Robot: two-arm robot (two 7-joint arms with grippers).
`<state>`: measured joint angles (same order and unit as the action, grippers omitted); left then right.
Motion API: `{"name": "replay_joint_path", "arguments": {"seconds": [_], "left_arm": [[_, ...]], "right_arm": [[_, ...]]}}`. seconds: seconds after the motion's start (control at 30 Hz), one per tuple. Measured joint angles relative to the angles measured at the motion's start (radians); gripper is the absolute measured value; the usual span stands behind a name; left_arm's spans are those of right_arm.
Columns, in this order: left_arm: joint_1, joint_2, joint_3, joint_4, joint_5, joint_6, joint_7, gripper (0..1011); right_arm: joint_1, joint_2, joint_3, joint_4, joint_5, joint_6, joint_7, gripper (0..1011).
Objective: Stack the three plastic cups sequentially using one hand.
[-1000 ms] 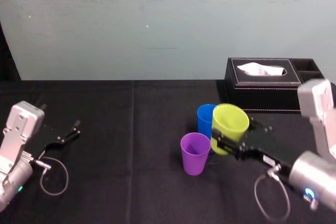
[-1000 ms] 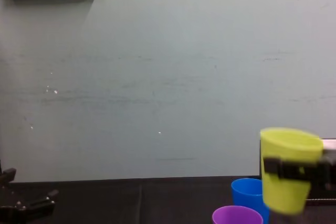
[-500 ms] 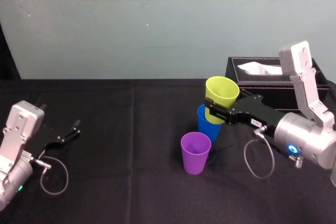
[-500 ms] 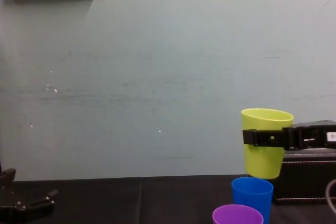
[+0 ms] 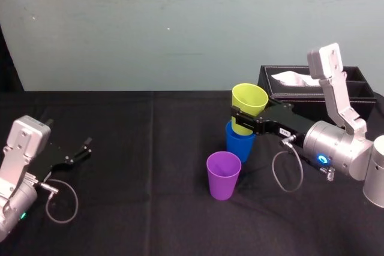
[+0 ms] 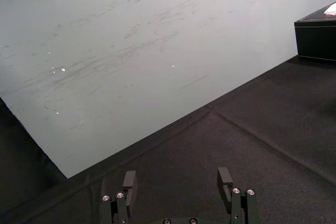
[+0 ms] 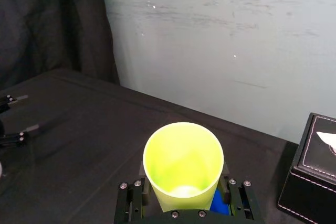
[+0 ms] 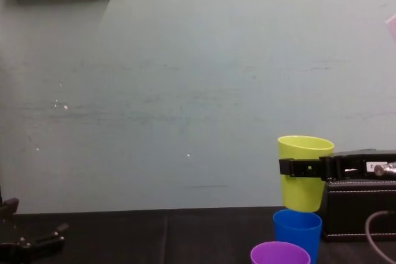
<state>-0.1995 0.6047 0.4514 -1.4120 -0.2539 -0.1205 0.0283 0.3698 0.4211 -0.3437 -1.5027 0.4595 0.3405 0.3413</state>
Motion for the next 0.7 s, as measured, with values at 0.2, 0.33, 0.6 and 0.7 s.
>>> {"name": "replay_joint_path", "arguments": {"seconds": [0.2, 0.33, 0.6, 0.7], "left_arm": [[0.0, 0.0, 0.0, 0.0, 0.0, 0.0, 0.0, 1000], [0.0, 0.0, 0.0, 0.0, 0.0, 0.0, 0.0, 1000], [0.0, 0.0, 0.0, 0.0, 0.0, 0.0, 0.0, 1000], [0.0, 0.0, 0.0, 0.0, 0.0, 0.0, 0.0, 1000]], "right_arm": [[0.021, -0.007, -0.017, 0.041, -0.005, -0.021, 0.008, 735], [0.036, -0.013, -0.023, 0.074, -0.011, -0.036, 0.012, 735], [0.053, -0.021, -0.031, 0.113, -0.02, -0.056, 0.019, 734], [0.061, -0.024, -0.035, 0.129, -0.027, -0.064, 0.021, 734]]}}
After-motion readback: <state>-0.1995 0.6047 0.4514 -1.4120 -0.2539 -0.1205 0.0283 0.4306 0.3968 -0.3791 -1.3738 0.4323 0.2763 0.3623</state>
